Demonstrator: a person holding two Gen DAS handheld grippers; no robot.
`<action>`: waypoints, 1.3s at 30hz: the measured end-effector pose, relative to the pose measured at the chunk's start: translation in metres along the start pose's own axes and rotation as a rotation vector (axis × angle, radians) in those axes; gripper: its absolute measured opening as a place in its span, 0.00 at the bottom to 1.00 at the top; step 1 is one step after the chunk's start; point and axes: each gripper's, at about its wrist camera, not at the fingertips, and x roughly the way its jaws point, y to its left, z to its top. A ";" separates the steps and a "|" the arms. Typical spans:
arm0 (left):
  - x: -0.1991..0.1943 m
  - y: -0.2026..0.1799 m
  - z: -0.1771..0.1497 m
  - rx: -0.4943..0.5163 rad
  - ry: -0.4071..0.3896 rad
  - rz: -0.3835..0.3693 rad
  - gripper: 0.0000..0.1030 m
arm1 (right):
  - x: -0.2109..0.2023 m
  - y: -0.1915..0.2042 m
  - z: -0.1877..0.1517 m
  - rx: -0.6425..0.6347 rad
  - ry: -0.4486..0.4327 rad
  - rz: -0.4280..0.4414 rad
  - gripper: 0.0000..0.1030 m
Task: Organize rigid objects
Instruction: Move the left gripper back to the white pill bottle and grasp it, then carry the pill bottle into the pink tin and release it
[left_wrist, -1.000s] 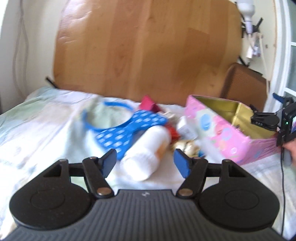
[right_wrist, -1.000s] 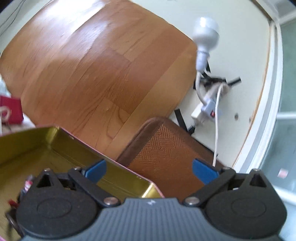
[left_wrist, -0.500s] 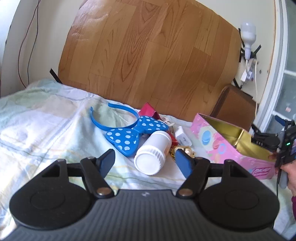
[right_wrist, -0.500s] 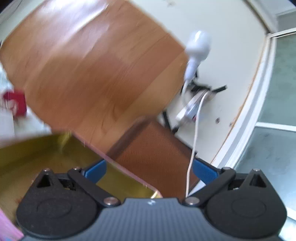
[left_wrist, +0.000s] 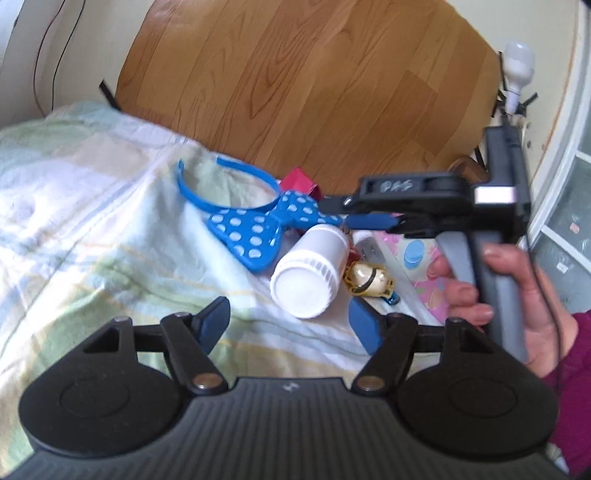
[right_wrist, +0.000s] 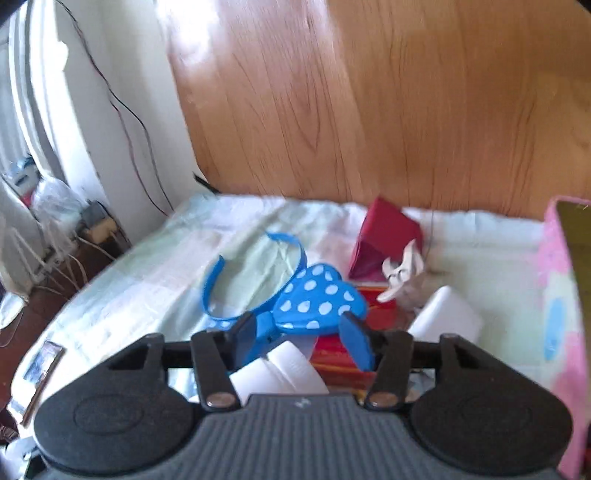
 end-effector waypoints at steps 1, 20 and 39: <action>0.002 0.002 0.001 -0.011 0.006 -0.004 0.68 | 0.005 0.001 -0.008 0.005 0.018 0.010 0.42; -0.003 0.007 0.013 -0.106 -0.010 -0.183 0.94 | -0.133 0.027 -0.153 -0.169 -0.084 0.050 0.61; 0.026 -0.021 0.041 -0.047 0.066 -0.182 0.58 | -0.074 0.036 -0.109 -0.256 -0.100 -0.032 0.60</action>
